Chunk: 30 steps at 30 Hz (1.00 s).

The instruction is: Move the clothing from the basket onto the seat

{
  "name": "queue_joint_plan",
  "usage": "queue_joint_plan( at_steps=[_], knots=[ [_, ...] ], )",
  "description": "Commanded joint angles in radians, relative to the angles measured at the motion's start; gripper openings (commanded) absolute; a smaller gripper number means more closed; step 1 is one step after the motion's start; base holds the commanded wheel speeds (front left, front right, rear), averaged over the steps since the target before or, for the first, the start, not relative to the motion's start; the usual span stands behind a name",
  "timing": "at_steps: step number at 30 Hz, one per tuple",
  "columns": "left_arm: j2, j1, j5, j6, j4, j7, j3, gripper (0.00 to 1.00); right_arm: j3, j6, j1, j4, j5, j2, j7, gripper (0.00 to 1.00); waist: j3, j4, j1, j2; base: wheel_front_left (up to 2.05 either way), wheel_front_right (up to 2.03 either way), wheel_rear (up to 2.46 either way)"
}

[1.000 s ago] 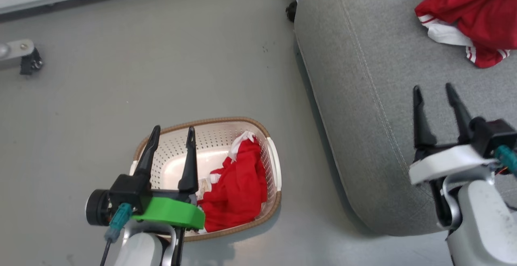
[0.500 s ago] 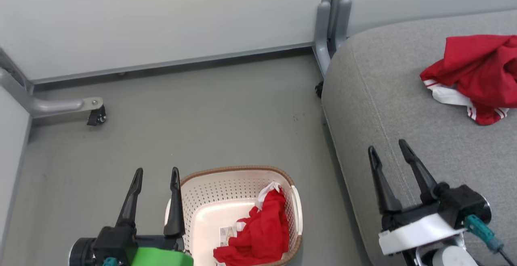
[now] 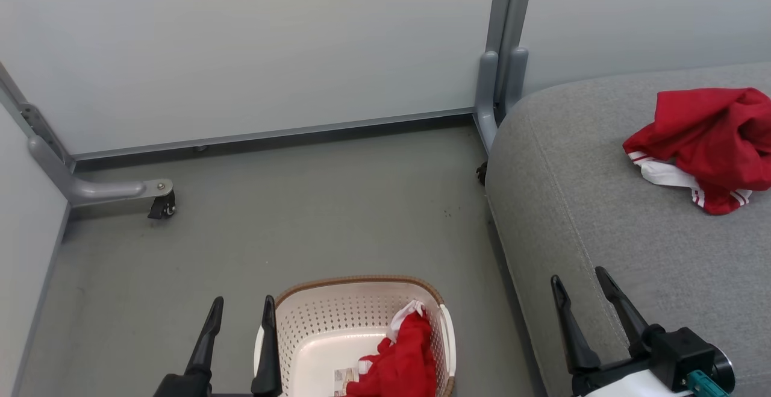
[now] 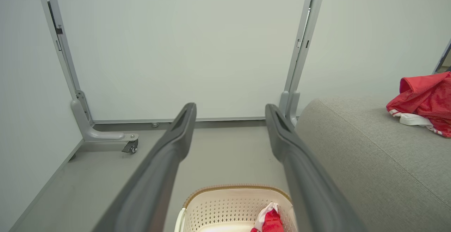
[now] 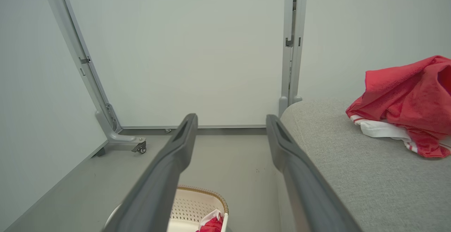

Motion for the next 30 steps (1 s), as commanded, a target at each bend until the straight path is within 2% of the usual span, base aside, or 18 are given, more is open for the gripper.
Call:
queue_joint_plan(
  at_steps=[1, 22, 30],
  knots=[
    [0.003, 0.007, 0.009, -0.006, 0.004, 0.001, -0.002, 1.0, -0.007, -0.001, 0.016, 0.001, -0.004, -0.001, -0.001, 1.0, -0.002, -0.002, 0.0001, 0.0, 0.0, 0.0, 0.0],
    [0.002, 0.007, 0.039, -0.035, 0.039, 0.001, 0.001, 1.0, -0.016, -0.001, -0.003, 0.005, -0.023, 0.006, -0.001, 1.0, 0.003, 0.006, 0.0001, 0.0, 0.0, 0.0, 0.0],
    [0.003, -0.04, 0.048, -0.062, 0.08, 0.001, -0.006, 1.0, 0.012, -0.001, -0.056, -0.031, -0.011, 0.001, -0.001, 1.0, 0.066, -0.006, 0.0001, 0.0, 0.0, 0.0, 0.0]
  ],
)
